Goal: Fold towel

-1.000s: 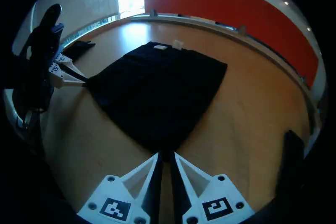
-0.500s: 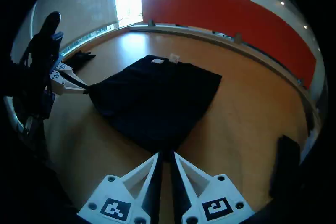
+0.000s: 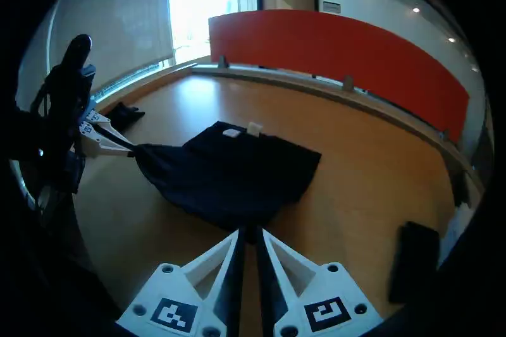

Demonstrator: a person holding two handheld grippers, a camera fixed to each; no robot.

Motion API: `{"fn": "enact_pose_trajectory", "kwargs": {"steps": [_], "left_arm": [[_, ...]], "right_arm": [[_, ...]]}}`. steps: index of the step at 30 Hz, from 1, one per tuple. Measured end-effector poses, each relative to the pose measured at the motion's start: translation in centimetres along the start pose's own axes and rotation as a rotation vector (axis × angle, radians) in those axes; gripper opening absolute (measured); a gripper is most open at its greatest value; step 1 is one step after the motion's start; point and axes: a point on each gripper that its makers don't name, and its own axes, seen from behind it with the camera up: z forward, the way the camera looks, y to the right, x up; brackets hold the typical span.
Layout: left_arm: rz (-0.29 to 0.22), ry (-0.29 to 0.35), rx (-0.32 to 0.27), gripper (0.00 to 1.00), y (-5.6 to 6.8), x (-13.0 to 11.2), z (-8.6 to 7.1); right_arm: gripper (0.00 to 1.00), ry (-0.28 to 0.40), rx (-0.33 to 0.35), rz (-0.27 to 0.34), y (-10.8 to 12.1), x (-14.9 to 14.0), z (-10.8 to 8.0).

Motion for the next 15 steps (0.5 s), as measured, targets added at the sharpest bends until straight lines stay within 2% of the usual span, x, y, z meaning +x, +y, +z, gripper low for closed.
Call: {"fn": "enact_pose_trajectory", "kwargs": {"steps": [15], "left_arm": [[-0.036,0.003,-0.012,0.11,0.9,1.8,-3.7]], "right_arm": [[0.12,0.056,0.007,0.002,-0.8,3.3,-3.6]]}}
